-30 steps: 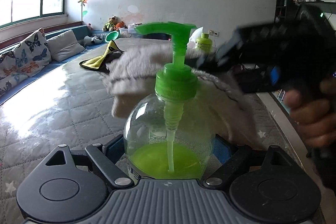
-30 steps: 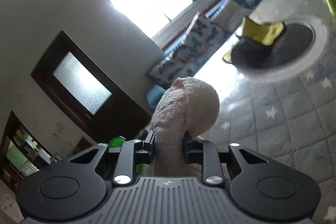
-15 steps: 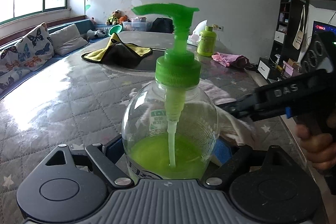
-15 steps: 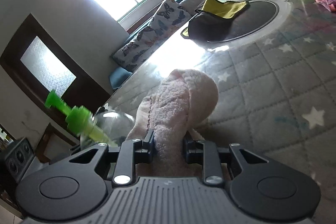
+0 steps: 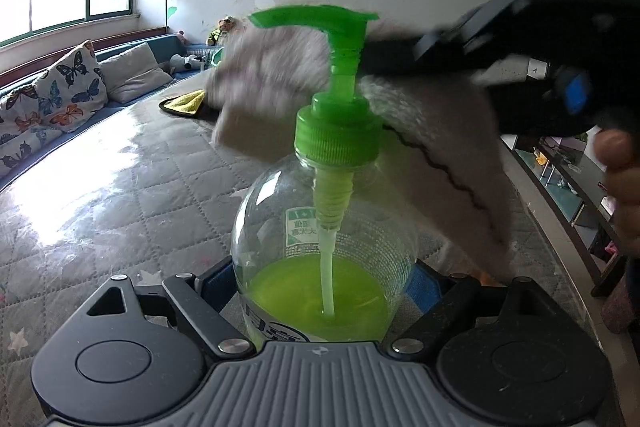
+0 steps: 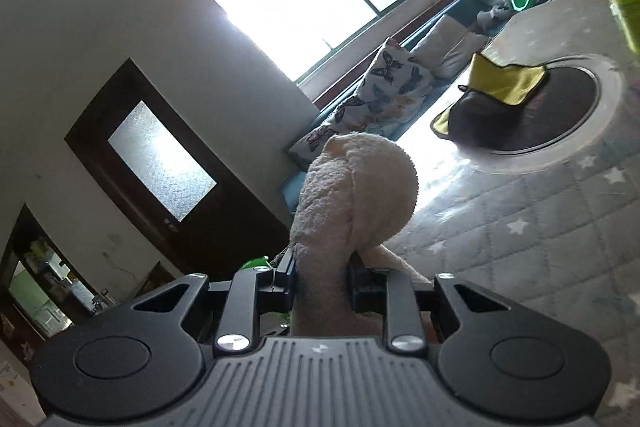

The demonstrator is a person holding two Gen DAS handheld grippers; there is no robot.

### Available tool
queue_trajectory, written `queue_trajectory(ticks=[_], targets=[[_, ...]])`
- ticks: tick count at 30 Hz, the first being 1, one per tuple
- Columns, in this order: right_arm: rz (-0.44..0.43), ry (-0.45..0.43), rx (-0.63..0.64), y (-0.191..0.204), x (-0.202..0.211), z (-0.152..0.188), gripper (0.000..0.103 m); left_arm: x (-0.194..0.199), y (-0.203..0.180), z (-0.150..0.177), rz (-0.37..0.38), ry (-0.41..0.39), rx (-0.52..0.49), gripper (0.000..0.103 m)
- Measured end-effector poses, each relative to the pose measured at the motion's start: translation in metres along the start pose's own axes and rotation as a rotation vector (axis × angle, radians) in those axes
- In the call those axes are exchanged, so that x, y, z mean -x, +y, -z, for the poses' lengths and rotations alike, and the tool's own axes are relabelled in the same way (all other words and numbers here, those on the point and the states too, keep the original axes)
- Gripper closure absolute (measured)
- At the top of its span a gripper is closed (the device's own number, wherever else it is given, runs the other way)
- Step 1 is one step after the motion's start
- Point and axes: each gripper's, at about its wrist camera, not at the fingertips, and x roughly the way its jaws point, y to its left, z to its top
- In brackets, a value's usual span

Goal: Clean container
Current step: 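Hold the bottle in the left gripper while the right gripper wipes the bottle side with the towel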

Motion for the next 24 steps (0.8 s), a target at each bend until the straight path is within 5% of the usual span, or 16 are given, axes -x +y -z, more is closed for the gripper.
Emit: queue_trajectory(ticks=[14,24], targets=[[0.077,0.065,-0.137,-0.051,-0.028,0.016,0.078,-0.004,0.002,0.003,0.003,0.014,0.001,0.013],[0.17,0.123,-0.06,-0.05,-0.028,0.033,0.076,0.001,0.002,0.004,-0.016,0.016,-0.006,0.014]])
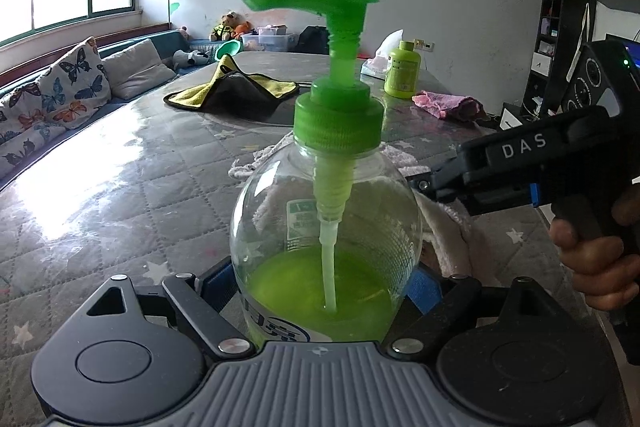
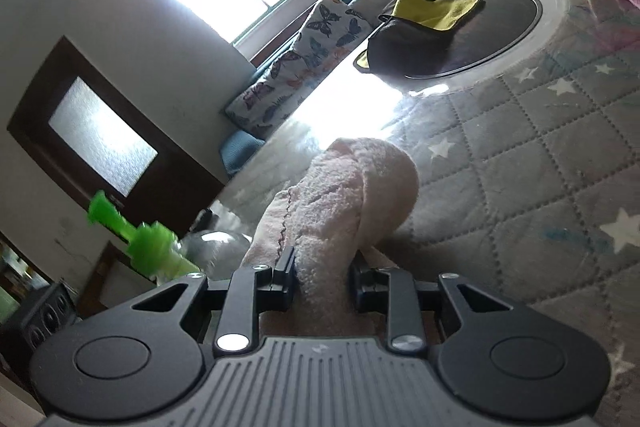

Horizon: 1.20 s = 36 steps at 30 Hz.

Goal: Clean container
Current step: 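Hold the bottle in the left gripper while the right gripper wipes the bottle side with the towel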

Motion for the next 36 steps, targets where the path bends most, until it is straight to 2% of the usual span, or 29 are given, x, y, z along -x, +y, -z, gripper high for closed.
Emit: queue_trajectory(ticks=[7,26,36], targets=[[0.03,0.002,0.018,0.004,0.005,0.002,0.069,0.009,-0.002,0.001,-0.012,-0.014,-0.022,0.014],[0.072,-0.075,0.076,0.015,0.035,-0.004,0.043,0.027,-0.002,-0.008,-0.024,-0.073,-0.044,0.013],[0.109,-0.028,0.081,0.008,0.024,0.006,0.042,0.03,0.0,-0.013,-0.023,-0.088,-0.037,0.01]])
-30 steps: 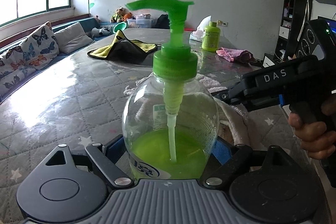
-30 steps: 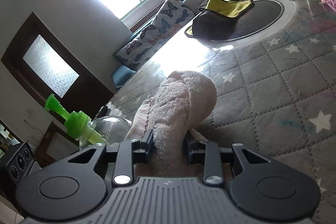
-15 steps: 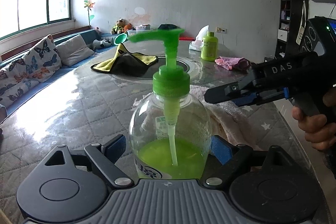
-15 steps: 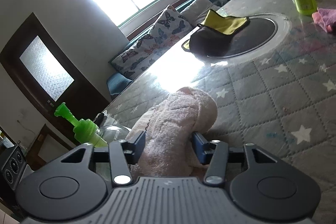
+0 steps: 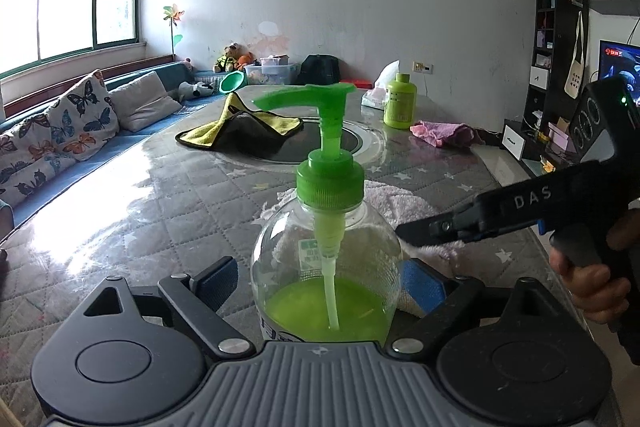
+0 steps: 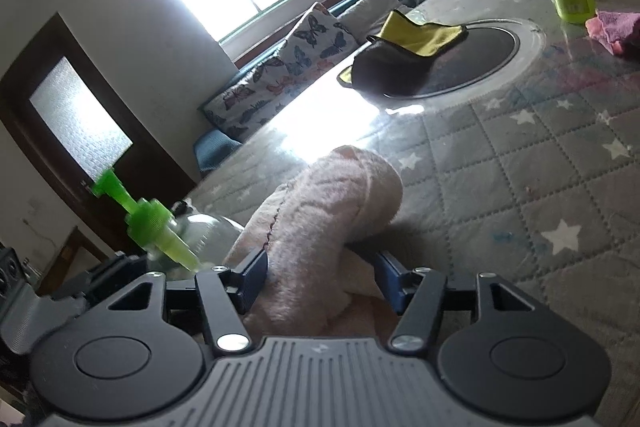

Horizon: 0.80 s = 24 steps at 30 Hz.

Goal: Clean container

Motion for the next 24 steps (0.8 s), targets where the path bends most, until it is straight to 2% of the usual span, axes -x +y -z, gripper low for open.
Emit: queue_trajectory(ticks=[11,24], targets=[[0.023,0.02,0.015,-0.001,-0.007,0.005,0.042,0.0,0.001,0.002,0.001,0.0,0.008,0.009],[0.129,0.052,0.168,0.015,-0.016,0.014,0.039,-0.005,0.006,-0.002,0.004,0.014,0.044,0.004]])
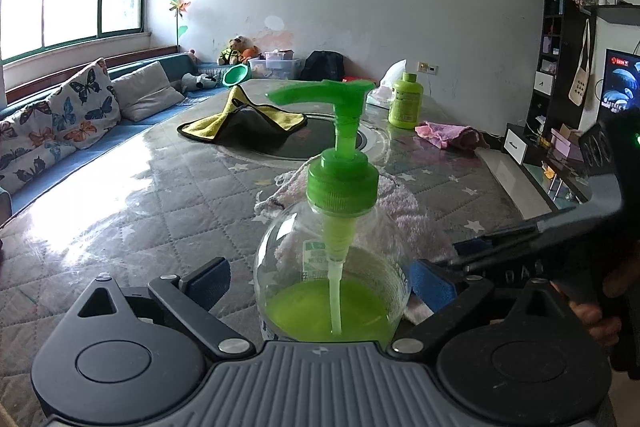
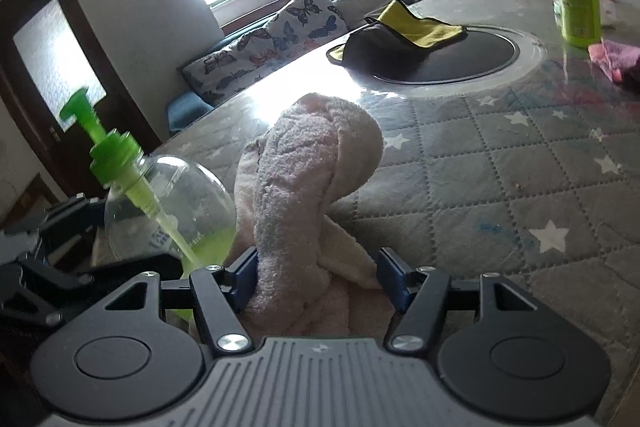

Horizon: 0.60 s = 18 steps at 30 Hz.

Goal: Clean container

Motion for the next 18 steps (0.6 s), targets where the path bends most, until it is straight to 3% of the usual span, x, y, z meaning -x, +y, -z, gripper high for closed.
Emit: queue_trajectory(ticks=[4,14,18], targets=[[0.013,-0.001,0.043,0.005,-0.002,0.002,0.038,-0.007,0.001,-0.004,0.003,0.008,0.019,0.004],[0.028,0.002,0.079,0.007,-0.001,0.002,0.05,-0.017,0.001,-0.005,0.011,0.022,0.025,0.005],[0.021,0.006,0.075,0.004,0.001,0.001,0.054,-0.018,-0.001,-0.003,0.034,0.018,0.018,0.015]])
